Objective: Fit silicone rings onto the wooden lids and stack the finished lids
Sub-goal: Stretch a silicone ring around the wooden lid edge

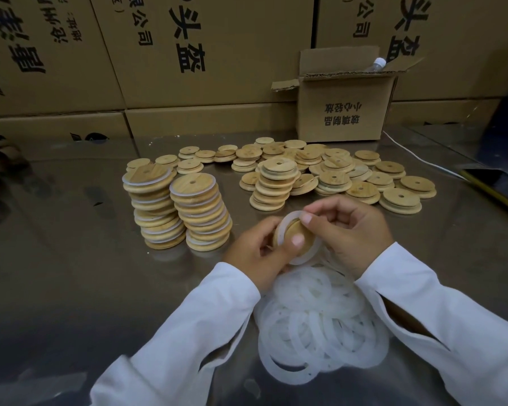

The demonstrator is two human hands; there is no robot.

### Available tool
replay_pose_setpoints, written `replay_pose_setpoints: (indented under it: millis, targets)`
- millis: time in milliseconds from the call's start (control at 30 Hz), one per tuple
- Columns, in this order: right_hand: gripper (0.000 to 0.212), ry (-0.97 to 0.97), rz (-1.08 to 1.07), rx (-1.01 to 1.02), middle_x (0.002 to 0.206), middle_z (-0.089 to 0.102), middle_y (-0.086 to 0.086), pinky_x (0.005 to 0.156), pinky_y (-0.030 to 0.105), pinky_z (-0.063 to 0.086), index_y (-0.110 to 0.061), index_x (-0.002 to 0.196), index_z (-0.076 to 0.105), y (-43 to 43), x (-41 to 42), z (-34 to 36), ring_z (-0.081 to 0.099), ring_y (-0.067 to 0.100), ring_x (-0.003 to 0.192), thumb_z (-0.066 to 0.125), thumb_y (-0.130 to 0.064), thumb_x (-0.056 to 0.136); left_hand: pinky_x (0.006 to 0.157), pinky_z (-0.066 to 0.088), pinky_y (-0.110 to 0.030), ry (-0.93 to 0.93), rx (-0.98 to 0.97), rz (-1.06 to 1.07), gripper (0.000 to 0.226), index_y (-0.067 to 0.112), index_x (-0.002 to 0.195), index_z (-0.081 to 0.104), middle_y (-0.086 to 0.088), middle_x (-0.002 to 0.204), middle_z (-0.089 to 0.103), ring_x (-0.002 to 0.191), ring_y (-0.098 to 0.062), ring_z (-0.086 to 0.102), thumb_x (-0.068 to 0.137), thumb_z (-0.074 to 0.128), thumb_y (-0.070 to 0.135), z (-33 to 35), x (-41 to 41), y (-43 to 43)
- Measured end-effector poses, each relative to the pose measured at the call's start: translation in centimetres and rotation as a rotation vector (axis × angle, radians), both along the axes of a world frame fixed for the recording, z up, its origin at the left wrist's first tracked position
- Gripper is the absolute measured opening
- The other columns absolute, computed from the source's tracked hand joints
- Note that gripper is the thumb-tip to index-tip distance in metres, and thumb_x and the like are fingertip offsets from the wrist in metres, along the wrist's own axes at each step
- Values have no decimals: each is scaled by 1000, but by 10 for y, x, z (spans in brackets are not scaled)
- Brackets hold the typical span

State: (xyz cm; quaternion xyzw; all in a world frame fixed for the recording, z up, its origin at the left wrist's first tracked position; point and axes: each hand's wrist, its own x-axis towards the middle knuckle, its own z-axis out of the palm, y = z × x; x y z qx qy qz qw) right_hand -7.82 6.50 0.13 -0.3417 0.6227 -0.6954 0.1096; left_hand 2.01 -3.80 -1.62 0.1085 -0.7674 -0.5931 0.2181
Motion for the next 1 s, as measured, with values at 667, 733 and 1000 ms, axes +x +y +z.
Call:
replay_pose_setpoints:
  millis: [667,733,1000]
  targets:
    - [15,-19,-49,134,49,55,-8,45,9,39,-12,68,63,2,-8,0,47,-2,40,63,-6,81,56,49,-24,1,110,59,19,23,97,62,-3,76,69,54,-13,62,87,57,8,2,2,-4]
    - [16,-30,-49,144,53,55,-4,44,8,38,-12,67,62,2,-7,3,47,-2,40,62,-6,82,55,49,-23,13,121,61,19,21,97,63,-4,76,70,54,-14,62,87,58,6,3,3,-4]
    - [14,-6,-126,204,58,57,1,44,7,38,-14,69,62,1,-7,4,49,-1,41,62,-11,83,57,51,-25,-7,148,93,19,26,90,66,-3,76,73,58,-16,67,86,60,9,6,4,-3]
